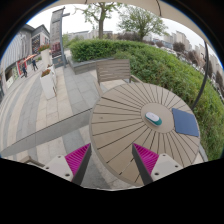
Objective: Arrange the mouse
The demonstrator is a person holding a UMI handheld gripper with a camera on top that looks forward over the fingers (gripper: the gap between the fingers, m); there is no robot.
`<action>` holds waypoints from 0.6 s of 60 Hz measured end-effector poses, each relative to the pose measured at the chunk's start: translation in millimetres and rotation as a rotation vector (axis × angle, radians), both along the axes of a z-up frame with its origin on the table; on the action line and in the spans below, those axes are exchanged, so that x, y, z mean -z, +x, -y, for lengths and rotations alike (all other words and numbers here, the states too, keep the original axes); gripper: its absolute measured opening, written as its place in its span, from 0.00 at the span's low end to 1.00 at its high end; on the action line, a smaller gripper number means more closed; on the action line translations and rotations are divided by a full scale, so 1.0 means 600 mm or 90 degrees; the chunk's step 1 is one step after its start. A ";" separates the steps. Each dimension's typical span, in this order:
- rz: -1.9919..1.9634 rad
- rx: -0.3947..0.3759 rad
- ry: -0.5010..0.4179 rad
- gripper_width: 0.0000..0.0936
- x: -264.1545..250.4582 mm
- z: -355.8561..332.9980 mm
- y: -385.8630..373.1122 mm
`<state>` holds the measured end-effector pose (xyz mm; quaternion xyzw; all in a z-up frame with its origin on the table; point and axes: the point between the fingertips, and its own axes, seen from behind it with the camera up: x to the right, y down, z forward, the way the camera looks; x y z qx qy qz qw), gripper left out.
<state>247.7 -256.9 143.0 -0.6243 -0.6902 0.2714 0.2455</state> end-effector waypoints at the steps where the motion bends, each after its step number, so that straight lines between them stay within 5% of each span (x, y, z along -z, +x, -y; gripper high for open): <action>1: -0.002 0.002 0.004 0.89 -0.001 -0.003 -0.001; 16: -0.013 0.043 0.020 0.89 0.007 -0.037 -0.017; 36: -0.028 0.165 0.032 0.90 0.044 -0.165 -0.043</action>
